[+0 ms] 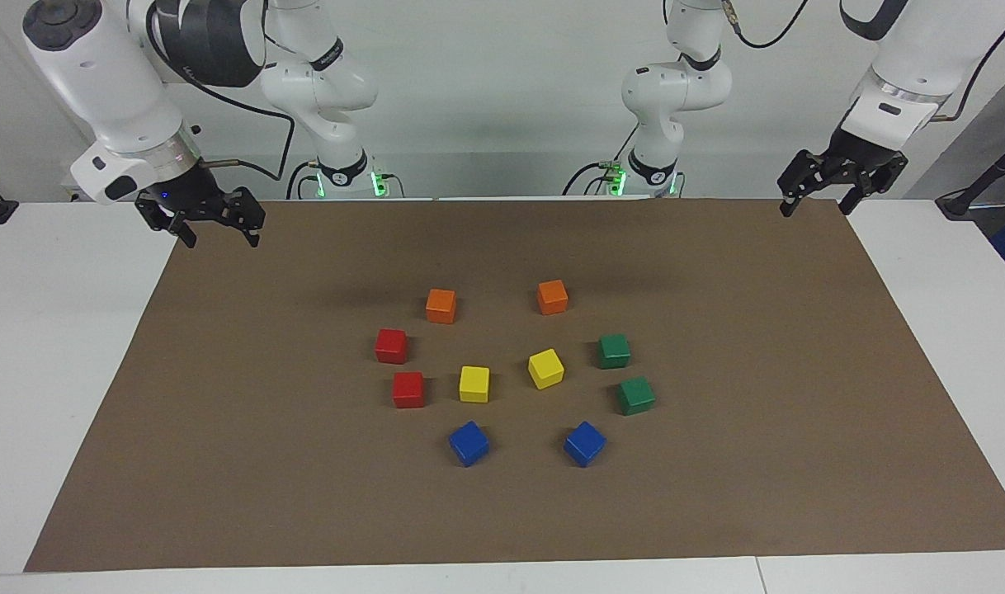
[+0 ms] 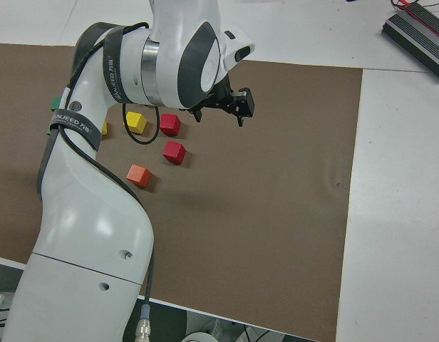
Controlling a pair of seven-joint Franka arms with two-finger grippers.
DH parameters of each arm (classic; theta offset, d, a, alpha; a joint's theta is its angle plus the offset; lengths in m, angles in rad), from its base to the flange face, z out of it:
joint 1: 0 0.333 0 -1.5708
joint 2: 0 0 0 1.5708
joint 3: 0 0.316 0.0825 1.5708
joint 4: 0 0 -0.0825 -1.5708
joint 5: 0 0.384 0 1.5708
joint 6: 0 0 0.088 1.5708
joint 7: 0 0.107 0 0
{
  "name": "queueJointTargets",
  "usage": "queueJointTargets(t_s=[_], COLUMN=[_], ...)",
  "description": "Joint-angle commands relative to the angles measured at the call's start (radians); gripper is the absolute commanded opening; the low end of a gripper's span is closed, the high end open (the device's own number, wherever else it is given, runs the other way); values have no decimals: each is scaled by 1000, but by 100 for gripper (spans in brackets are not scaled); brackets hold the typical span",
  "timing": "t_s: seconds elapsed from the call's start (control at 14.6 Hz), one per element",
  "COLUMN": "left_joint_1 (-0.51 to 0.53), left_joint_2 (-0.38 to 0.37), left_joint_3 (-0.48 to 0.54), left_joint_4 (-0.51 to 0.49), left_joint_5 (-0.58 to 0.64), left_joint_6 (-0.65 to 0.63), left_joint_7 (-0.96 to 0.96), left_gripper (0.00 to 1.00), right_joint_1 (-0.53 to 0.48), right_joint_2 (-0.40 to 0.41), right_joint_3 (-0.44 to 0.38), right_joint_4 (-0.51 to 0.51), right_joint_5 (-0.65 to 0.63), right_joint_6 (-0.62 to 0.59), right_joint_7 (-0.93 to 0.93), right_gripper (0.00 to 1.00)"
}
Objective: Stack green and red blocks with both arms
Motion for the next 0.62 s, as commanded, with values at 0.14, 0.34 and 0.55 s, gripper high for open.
queueJointTargets(t_s=[0.14,0.34,0.55], left_joint_1=[-4,-3,0], left_joint_2=[-22,-23,-30], left_joint_3=[4,3,3], left_joint_4=[-22,-25,-36], left_joint_5=[16,15,15], left_joint_6=[11,11,15], left_joint_7=[15,15,21], left_gripper=[100,100,100], right_joint_1=[-10,-8,-5], right_joint_2=[-9,-13,-20], right_joint_3=[9,9,11], right_joint_4=[-9,-17,-33], right_joint_5=[-12,-12,-12], right_joint_6=[12,12,12], right_joint_7=[-6,-6,-17], right_gripper=[100,100,100])
